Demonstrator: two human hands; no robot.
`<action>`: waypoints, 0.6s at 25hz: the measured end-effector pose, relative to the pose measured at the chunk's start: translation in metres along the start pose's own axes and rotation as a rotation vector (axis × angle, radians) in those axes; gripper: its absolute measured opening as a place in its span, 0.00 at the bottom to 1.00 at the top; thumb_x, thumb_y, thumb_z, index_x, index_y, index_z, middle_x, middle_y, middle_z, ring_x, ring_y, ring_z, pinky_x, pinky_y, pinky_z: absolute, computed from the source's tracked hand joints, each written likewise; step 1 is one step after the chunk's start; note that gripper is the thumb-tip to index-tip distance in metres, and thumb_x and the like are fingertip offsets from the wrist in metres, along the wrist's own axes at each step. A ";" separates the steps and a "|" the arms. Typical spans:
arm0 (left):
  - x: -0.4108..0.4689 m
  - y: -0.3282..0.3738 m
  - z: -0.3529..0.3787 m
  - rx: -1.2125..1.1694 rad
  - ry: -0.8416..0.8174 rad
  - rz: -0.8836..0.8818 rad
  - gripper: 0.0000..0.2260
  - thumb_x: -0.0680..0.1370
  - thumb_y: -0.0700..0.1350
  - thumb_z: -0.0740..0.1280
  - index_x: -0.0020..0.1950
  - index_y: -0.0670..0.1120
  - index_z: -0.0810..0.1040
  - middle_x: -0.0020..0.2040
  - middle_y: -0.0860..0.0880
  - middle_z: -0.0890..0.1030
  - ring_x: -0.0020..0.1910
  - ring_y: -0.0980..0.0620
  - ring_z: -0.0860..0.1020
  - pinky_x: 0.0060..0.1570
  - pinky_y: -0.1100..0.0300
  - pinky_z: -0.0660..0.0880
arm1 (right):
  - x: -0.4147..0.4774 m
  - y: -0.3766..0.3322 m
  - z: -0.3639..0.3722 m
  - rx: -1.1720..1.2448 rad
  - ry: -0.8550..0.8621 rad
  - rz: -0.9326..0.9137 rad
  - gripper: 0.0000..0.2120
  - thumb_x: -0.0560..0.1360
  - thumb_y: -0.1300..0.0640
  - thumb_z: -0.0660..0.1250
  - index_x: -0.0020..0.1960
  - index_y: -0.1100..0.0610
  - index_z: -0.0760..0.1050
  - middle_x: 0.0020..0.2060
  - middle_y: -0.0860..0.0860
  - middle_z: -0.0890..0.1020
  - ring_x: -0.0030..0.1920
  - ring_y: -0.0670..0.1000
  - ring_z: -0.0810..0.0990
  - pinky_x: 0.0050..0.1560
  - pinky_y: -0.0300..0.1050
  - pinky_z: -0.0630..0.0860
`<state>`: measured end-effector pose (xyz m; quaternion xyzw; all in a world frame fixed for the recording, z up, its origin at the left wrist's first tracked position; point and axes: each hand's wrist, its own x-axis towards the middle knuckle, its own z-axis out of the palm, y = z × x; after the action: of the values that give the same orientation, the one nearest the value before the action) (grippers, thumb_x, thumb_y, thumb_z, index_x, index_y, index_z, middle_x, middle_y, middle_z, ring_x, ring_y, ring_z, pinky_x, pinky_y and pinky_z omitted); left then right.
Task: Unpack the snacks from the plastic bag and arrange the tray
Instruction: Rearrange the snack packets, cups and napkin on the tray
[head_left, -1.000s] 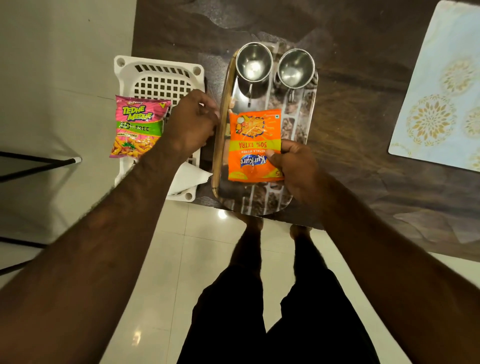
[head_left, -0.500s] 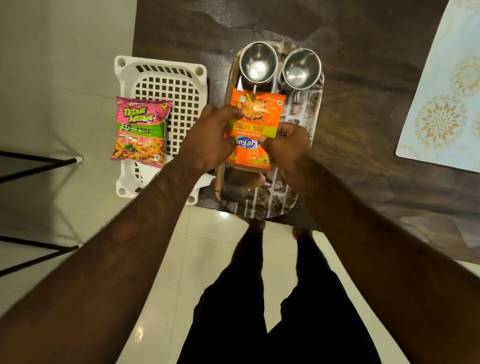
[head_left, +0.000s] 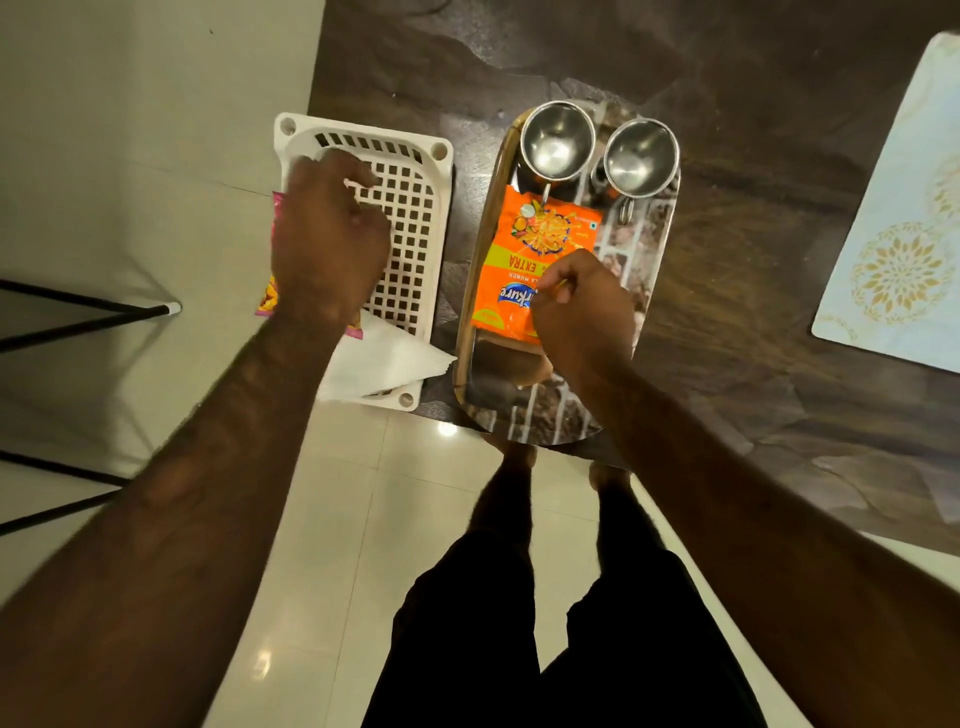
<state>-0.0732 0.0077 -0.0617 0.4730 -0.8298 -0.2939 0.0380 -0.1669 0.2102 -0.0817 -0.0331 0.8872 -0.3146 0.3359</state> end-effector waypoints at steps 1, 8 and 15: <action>0.005 -0.012 -0.011 0.043 0.062 -0.066 0.15 0.73 0.42 0.66 0.60 0.45 0.78 0.61 0.42 0.77 0.55 0.45 0.80 0.56 0.51 0.78 | -0.003 -0.007 0.006 0.037 -0.082 -0.048 0.08 0.73 0.63 0.67 0.45 0.50 0.78 0.33 0.41 0.76 0.40 0.46 0.78 0.47 0.51 0.81; 0.017 -0.075 -0.031 0.101 -0.207 -0.469 0.32 0.68 0.63 0.72 0.65 0.45 0.77 0.62 0.42 0.80 0.61 0.40 0.79 0.63 0.44 0.76 | -0.004 -0.074 0.069 0.191 -0.500 -0.129 0.20 0.77 0.64 0.69 0.68 0.57 0.75 0.54 0.52 0.84 0.45 0.45 0.82 0.33 0.29 0.77; 0.005 -0.073 -0.024 -0.243 -0.262 -0.367 0.22 0.73 0.49 0.77 0.63 0.43 0.79 0.54 0.46 0.84 0.51 0.47 0.84 0.48 0.57 0.80 | -0.008 -0.099 0.095 0.440 -0.596 0.139 0.17 0.76 0.66 0.73 0.61 0.55 0.72 0.50 0.53 0.82 0.48 0.50 0.83 0.42 0.41 0.81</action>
<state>-0.0122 -0.0348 -0.0811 0.5655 -0.6864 -0.4522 -0.0675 -0.1169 0.0823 -0.0747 0.0101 0.6617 -0.4507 0.5991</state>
